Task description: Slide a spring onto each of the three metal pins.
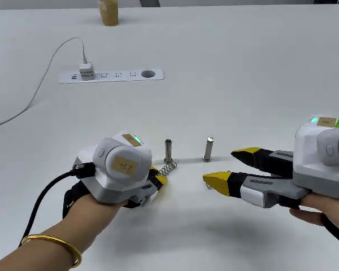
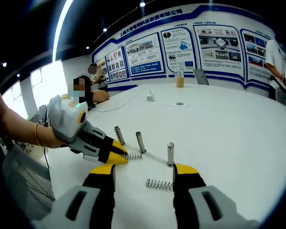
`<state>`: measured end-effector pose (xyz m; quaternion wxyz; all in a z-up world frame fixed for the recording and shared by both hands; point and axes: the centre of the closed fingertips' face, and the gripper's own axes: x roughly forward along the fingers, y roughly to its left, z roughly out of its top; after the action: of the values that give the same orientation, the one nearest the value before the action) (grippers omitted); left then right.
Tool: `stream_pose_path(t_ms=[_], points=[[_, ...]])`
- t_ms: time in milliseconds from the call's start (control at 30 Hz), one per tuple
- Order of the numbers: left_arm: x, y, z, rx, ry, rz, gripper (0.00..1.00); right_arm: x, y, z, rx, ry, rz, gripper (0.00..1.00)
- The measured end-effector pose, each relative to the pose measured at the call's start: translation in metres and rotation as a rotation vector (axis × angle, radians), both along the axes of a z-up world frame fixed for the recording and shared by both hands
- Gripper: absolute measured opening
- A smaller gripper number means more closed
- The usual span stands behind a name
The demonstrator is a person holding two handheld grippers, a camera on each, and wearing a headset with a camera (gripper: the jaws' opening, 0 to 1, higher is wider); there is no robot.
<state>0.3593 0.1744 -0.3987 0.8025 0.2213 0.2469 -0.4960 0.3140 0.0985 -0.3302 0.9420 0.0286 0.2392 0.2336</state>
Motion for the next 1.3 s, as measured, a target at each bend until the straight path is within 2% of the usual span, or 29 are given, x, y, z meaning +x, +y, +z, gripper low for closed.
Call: stream_pose_path(t_ms=[67,133,233,600,767,867,967,1067,1167,1300], points=[[-0.004,0.002,0.003,-0.007,-0.006,0.002,0.10,0.002,0.001,0.001,0.028,0.009,-0.015,0.50],[-0.007,0.003,0.010,-0.018,-0.017,0.012,0.10,0.004,0.000,0.002,0.031,0.008,-0.024,0.50],[-0.014,0.001,0.020,-0.056,-0.019,0.014,0.10,0.007,0.002,0.008,0.067,0.000,-0.039,0.50],[-0.024,-0.003,0.061,-0.176,-0.080,0.013,0.10,0.014,0.016,0.028,0.197,-0.019,-0.038,0.47],[-0.026,-0.004,0.080,-0.234,-0.126,0.012,0.11,0.017,0.028,0.040,0.331,-0.013,-0.028,0.39],[-0.028,-0.005,0.089,-0.260,-0.157,0.009,0.11,0.019,0.034,0.045,0.361,-0.013,-0.019,0.34],[-0.031,-0.006,0.098,-0.290,-0.173,0.006,0.11,0.021,0.039,0.049,0.408,-0.003,-0.017,0.32],[-0.034,-0.007,0.104,-0.318,-0.182,-0.003,0.11,0.023,0.043,0.053,0.454,0.003,-0.021,0.30],[-0.036,-0.009,0.111,-0.366,-0.183,-0.022,0.11,0.025,0.046,0.053,0.469,0.009,-0.018,0.26],[-0.039,-0.011,0.117,-0.381,-0.213,-0.047,0.11,0.024,0.055,0.058,0.559,0.037,-0.005,0.22]])
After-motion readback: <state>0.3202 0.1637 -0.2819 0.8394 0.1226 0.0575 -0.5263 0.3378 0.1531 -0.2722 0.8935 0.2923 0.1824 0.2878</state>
